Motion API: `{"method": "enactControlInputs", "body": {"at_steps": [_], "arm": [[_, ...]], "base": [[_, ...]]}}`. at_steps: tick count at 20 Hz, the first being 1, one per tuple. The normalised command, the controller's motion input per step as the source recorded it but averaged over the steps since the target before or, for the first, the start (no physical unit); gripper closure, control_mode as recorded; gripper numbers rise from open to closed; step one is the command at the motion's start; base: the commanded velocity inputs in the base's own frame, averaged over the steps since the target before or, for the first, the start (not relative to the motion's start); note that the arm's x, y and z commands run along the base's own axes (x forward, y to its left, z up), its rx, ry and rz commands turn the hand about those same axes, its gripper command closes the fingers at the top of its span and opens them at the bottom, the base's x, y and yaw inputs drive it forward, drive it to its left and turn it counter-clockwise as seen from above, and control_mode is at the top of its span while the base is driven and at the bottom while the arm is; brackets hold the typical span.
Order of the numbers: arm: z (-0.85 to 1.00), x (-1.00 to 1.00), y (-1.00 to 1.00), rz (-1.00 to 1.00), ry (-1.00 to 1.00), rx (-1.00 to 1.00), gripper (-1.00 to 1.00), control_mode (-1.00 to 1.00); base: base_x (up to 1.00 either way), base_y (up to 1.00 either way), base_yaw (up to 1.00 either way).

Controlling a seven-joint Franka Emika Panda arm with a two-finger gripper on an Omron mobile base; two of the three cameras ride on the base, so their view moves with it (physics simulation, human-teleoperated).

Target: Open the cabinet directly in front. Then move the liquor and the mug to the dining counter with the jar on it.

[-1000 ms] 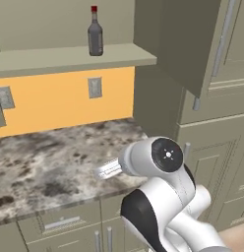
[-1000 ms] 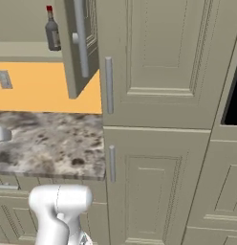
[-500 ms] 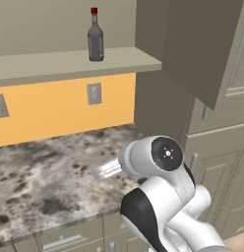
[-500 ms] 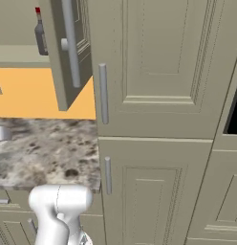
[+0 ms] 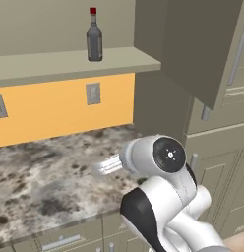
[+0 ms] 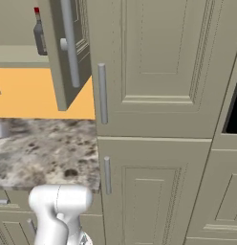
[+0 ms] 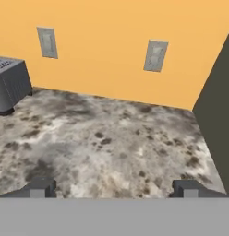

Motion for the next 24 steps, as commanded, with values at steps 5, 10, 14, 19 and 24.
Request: {"method": "enactControlInputs", "body": {"at_steps": [5,10,14,19,24], "arm": [[0.93,0.00,0.00,-0.16,-0.12,0.00,-1.00,-1.00],[0.83,0.00,0.00,-0.13,-0.09,0.00,-1.00,-1.00],[0.98,0.00,0.00,-0.09,-0.06,0.00,-1.00,-1.00],[0.81,-0.06,-0.04,-0.05,-0.02,0.00,-1.00,-1.00],[0.15,0.02,-0.14,0.00,-0.14,-0.01,-1.00,-1.00]], "base": [[0.00,0.00,0.00],[0.00,0.00,0.00],[0.00,0.00,0.00],[0.00,0.00,0.00],[0.00,0.00,0.00]]}}
